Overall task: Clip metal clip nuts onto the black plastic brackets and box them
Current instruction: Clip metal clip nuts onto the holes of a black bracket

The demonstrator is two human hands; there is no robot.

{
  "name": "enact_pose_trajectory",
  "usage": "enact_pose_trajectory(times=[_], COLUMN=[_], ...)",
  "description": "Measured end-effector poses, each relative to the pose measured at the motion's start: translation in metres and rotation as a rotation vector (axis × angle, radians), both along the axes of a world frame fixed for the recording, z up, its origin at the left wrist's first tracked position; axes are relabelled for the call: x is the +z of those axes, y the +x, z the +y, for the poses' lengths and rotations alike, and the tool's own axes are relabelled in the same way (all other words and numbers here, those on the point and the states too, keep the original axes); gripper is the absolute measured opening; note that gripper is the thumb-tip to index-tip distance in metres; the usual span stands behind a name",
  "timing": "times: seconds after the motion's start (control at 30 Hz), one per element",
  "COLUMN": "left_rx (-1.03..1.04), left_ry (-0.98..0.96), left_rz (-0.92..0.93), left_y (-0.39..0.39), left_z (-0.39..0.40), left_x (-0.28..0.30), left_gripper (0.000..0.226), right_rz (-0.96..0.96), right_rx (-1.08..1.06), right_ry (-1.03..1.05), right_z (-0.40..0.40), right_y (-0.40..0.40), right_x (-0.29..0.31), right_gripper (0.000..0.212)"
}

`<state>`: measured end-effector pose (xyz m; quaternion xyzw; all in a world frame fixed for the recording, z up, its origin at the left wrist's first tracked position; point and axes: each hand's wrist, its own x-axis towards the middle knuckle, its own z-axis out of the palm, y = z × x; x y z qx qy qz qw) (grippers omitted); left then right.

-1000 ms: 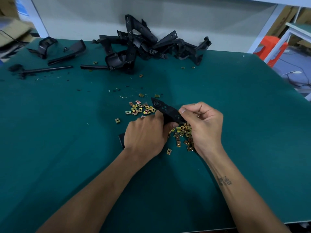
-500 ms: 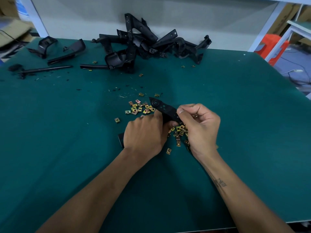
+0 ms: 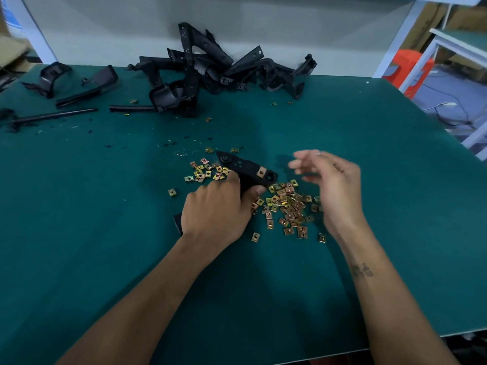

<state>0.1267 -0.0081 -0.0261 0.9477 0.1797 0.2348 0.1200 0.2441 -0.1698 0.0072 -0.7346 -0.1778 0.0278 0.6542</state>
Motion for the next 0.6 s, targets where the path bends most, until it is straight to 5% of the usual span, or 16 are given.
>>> enact_pose_trajectory(times=[0.13,0.33,0.6], left_rx=[-0.02,-0.041,-0.011], left_ry=[0.036,0.096,0.102], left_rz=[-0.022,-0.073,-0.028], left_y=[0.0,-0.001,-0.002], left_z=[0.0,-0.001,-0.002], left_x=[-0.002,-0.002,-0.002], left_gripper=[0.061,0.056,0.054], right_rz=[-0.15,-0.238,-0.32], right_rx=[-0.05,0.189,0.237], right_ry=[-0.452,-0.736,-0.782], right_z=[-0.035,-0.027,-0.015], right_y=[0.027,0.031,0.032], right_x=[-0.003,-0.012,-0.01], right_gripper=[0.019,0.028,0.019])
